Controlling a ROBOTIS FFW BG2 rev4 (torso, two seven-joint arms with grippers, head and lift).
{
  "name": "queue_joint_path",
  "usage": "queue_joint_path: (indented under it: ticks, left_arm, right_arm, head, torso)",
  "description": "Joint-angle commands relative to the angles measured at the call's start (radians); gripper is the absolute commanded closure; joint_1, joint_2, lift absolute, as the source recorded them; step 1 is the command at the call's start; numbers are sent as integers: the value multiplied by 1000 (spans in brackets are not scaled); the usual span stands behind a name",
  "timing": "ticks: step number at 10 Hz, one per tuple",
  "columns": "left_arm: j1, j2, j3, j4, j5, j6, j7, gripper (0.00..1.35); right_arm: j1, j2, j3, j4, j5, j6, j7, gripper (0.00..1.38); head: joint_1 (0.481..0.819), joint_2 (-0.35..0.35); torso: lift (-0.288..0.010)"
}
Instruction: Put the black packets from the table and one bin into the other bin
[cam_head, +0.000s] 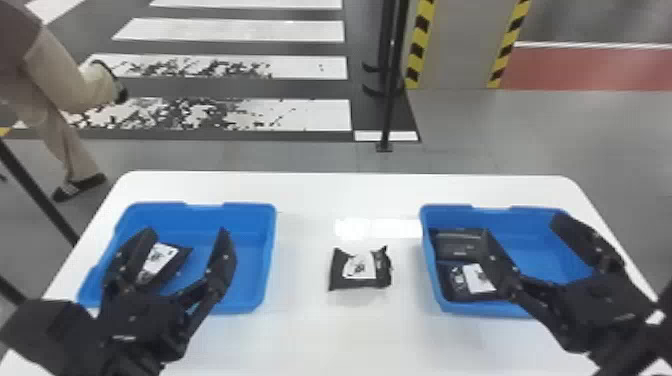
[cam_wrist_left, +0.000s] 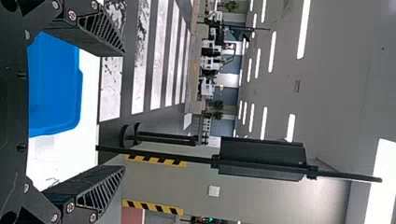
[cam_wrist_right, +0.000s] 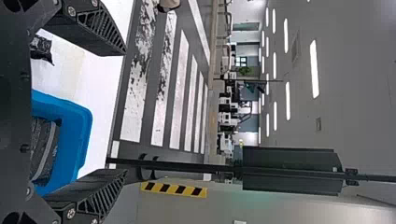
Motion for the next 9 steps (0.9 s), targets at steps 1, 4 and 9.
queue_joint_path:
  ticks: [1,4,9]
  left_arm:
    - [0,-1,0,0,0,3,-1,177]
    - [-2,0,0,0,0,3,-1,177]
    - [-5,0,-2,0,0,8,-3,177]
  right_arm:
    - [0,0,0,0,0,4,0,127]
    - [-2,0,0,0,-2,6,2,128]
    - [-162,-17,52,95,4,104,80,124]
  head:
    - [695,-10]
    - [695,-10]
    - [695,1]
  torso:
    - [-110]
    - [-110]
    - [-110]
